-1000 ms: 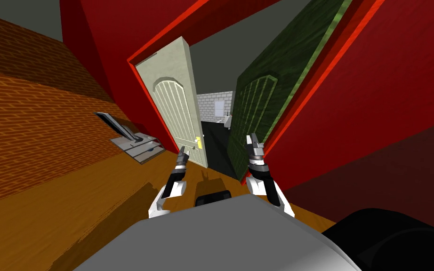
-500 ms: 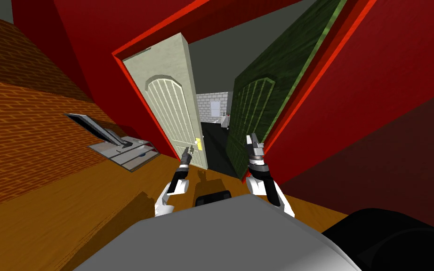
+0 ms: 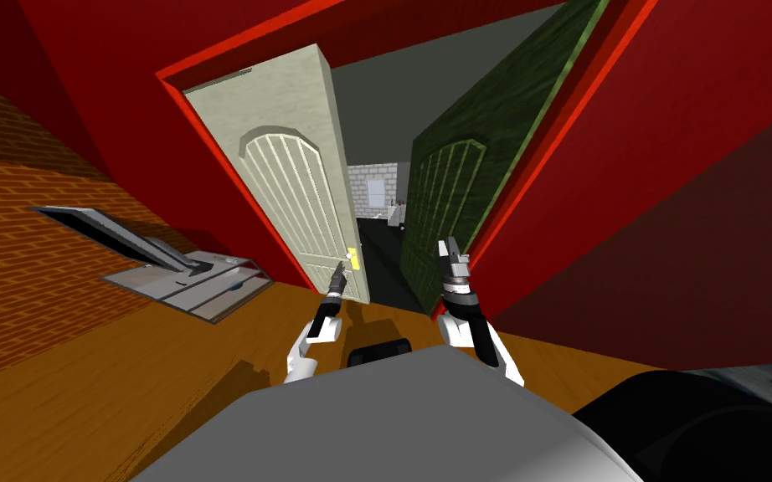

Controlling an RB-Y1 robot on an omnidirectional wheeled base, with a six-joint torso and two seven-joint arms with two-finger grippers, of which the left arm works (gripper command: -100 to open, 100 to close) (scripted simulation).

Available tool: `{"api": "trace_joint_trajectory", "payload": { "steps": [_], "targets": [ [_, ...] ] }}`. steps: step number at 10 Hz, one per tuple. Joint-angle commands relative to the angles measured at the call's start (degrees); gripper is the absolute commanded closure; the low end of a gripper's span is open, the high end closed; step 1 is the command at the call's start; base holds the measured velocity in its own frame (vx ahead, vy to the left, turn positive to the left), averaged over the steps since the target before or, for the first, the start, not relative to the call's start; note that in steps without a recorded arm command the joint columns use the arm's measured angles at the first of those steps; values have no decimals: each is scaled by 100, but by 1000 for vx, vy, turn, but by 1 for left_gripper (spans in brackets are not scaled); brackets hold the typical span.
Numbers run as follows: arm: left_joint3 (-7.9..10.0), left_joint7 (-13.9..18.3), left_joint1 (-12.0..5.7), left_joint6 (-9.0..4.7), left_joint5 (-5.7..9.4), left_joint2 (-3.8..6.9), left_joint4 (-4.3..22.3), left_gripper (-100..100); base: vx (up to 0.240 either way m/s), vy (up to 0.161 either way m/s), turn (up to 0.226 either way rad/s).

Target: Push the door open

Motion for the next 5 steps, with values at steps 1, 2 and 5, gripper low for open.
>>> {"api": "trace_joint_trajectory", "payload": {
  "steps": [1,2,5],
  "targets": [
    [-18,7,-88,69,-9,0,171,-100,52,213,-165],
    [-43,-7,-169,121,-29,-37,339,-100,56,205,-200],
    [-87,-32,-309,211,-64,-120,631,-100,23,149,-117]
  ]
}}
